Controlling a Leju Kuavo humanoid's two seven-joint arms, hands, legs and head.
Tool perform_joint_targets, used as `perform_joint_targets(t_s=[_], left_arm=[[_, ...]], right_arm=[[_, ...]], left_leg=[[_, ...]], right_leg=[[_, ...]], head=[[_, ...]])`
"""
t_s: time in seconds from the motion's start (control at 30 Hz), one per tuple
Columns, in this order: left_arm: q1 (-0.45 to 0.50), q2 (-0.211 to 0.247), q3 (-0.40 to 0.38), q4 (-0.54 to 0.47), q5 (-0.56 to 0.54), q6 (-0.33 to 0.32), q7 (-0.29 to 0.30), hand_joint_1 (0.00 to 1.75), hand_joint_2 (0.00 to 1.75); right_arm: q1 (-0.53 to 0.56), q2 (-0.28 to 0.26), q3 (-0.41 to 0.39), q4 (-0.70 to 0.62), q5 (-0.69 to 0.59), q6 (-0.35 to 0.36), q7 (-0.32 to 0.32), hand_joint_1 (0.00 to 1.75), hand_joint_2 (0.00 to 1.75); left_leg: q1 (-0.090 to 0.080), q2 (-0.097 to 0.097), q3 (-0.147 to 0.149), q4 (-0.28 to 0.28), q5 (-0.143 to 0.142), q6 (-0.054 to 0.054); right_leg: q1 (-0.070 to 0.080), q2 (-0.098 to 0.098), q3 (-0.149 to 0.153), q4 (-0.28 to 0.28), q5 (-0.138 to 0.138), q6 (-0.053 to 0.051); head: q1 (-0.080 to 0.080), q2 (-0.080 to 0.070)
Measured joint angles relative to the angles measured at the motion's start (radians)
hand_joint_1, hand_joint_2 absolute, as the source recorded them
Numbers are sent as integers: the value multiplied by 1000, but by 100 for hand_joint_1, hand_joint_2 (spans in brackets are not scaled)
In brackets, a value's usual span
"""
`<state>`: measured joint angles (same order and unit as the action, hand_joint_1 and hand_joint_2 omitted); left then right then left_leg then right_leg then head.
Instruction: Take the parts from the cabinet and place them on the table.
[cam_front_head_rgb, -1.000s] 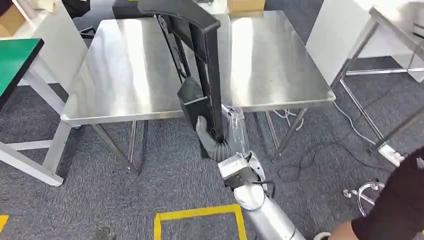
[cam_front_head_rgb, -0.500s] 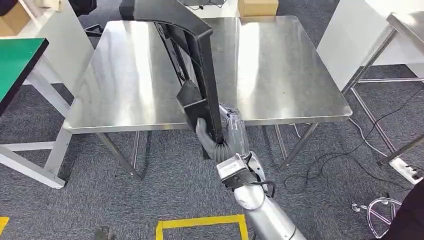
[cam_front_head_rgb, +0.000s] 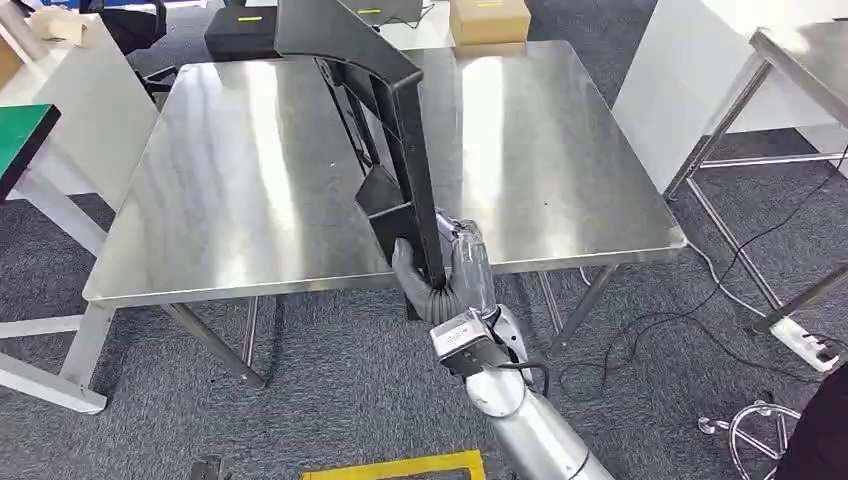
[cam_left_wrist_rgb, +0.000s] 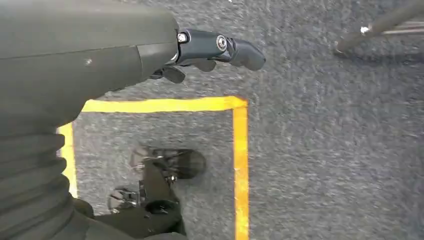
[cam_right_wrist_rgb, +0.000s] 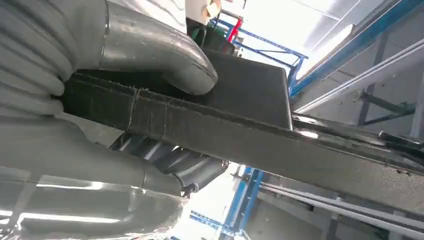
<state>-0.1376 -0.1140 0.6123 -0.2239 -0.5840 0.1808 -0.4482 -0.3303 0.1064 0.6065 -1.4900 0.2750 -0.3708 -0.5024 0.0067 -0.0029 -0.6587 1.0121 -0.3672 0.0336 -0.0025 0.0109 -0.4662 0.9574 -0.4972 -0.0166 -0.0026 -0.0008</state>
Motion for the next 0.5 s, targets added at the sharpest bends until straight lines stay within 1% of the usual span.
perform_joint_targets(t_s=[0.03, 0.07, 0.1, 0.13, 0.17, 0.2, 0.23, 0.27, 0.3, 0.33, 0.37, 0.4, 0.43, 0.47, 0.5], left_arm=[[-1, 0, -1, 0, -1, 0, -1, 0, 175], [-1, 0, 0, 0, 0, 0, 0, 0, 175], [0, 1, 0, 0, 0, 2, 0, 0, 175], [0, 1, 0, 0, 0, 2, -1, 0, 175], [0, -2, 0, 0, 0, 2, -1, 0, 175], [-2, -2, 0, 0, 0, 2, -1, 0, 175], [-3, -2, 0, 0, 0, 2, -1, 0, 175], [-5, -2, 0, 0, 0, 2, -1, 0, 175], [-5, -2, 0, 0, 0, 2, -1, 0, 175], [-2, -2, 0, 0, 0, 1, -1, 0, 175], [0, -3, 0, 0, 0, 1, -1, 0, 175], [0, -5, 0, 0, 0, 1, 0, 0, 175], [-1, -7, 0, 0, 0, 0, 3, 0, 175], [-2, -8, 0, 0, 0, -2, 7, 0, 175], [-3, -8, 0, 0, 0, -2, 11, 0, 175]], right_arm=[[-1, 0, 0, 1, -1, -1, 0, 175, 175], [-1, 1, 0, 1, -2, -2, 0, 175, 175], [1, 0, 1, 2, -1, -2, 0, 175, 175], [-2, 0, 1, 1, -2, -2, -1, 175, 175], [-3, -1, 1, 2, -2, -3, 0, 175, 175], [-9, -1, 2, 2, -2, -3, -1, 175, 175], [-10, -2, 2, 2, -1, -3, -1, 175, 175], [-9, -3, 2, 3, -1, -3, -1, 175, 175], [-7, -5, 2, 3, -1, -3, -1, 175, 175], [-3, -8, 2, 5, -1, -3, -1, 175, 175], [-1, -10, 2, 6, -1, -3, -1, 175, 175], [-1, -11, 2, 7, -1, -3, -1, 175, 175], [-1, -11, 2, 7, -1, -3, -1, 175, 175], [-1, -12, 2, 8, -1, -3, -1, 175, 175], [-2, -13, 2, 9, 0, -3, -1, 175, 175]], left_leg=[[-10, 0, 3, -9, -20, 9], [-11, -2, 15, -10, -7, 19], [-16, -2, 20, -26, -9, 27], [-14, -2, 39, -36, -11, 32], [-5, -1, 55, -46, -7, 32], [-6, -3, 62, -48, -11, 38], [-6, -3, 63, -49, -14, 42], [-6, -4, 67, -49, -22, 44], [-6, -4, 70, -49, -27, 44], [-6, -7, 79, -48, -36, 42], [-5, -8, 87, -48, -43, 39], [-3, -11, 99, -48, -53, 34], [0, -14, 113, -48, -63, 28], [2, -15, 125, -45, -75, 20], [2, -15, 126, -42, -84, 13]], right_leg=[[-5, 1, -6, -6, -6, 8], [-4, 1, -6, -12, -9, 14], [3, 0, 3, 6, 4, 23], [7, 0, 10, 1, 1, 26], [2, -2, -10, 24, -12, 25], [1, -2, -42, 84, -16, 29], [-1, -2, -75, 138, -22, 31], [-5, -2, -150, 247, -57, 26], [-7, -2, -189, 297, -83, 26], [-8, -2, -237, 342, -106, 24], [-11, -2, -250, 334, -101, 29], [-16, -3, -243, 278, -72, 46], [-22, -5, -218, 186, -16, 63], [-29, -10, -190, 89, 49, 81], [-33, -14, -176, 31, 97, 92]], head=[[-3, 0], [-6, 0], [-4, 0], [-5, 0], [-4, 0], [-6, 0], [-4, 0], [-1, 0], [-1, 0], [0, 0], [-1, 0], [0, 0], [0, 0], [0, 0], [3, 0]])
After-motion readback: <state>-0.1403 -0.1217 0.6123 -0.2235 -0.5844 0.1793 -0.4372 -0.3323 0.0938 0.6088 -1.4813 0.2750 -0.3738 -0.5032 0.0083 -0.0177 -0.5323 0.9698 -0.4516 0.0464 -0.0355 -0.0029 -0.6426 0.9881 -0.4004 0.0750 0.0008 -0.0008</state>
